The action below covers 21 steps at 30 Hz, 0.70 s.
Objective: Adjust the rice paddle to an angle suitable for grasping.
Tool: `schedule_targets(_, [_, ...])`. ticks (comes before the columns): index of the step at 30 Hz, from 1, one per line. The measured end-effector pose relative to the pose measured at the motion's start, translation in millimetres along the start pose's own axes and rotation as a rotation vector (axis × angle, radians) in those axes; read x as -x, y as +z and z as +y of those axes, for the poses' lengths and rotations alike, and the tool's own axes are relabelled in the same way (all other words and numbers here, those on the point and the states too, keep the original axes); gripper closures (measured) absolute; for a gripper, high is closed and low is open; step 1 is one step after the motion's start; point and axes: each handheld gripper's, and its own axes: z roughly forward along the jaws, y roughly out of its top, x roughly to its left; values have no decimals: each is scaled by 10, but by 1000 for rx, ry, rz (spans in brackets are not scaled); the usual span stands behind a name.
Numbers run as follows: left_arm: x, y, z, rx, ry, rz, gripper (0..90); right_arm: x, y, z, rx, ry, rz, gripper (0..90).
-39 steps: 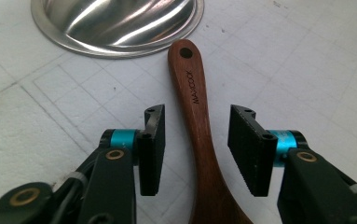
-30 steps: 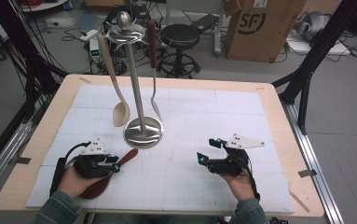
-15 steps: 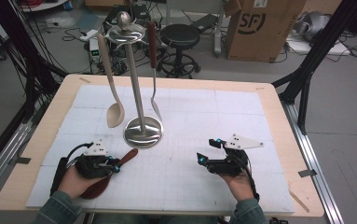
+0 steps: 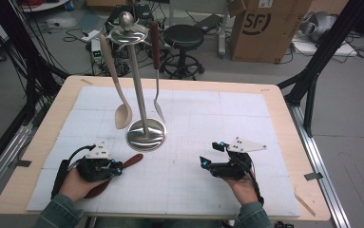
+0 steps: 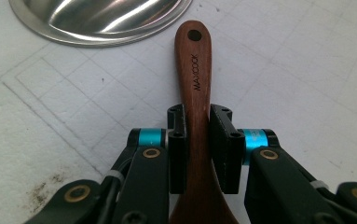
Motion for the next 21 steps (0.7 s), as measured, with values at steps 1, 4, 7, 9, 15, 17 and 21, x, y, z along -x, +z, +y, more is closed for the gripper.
schedule_targets(1, [2,2,0,1,-1,1,777,-2,2,-1,-2,-1,-1,245])
schedule_targets(4, [-1,4,3,0,-2,0,775,-7,13,-5,-6,-1,2,245])
schedule_targets(7, [13,24,8,-14,8,11,765,-13,23,-7,-11,-4,2,245])
schedule_targets(9, [17,27,13,-15,11,14,762,-15,26,-6,-12,-8,2,245])
schedule_targets(15, [18,32,14,-17,1,14,751,-19,30,-7,-13,-8,1,245])
schedule_targets(17, [20,32,14,-19,2,16,752,-25,34,-7,-16,-9,3,245])
schedule_targets(21, [25,32,18,-21,5,19,766,-36,49,-6,-19,-12,5,245])
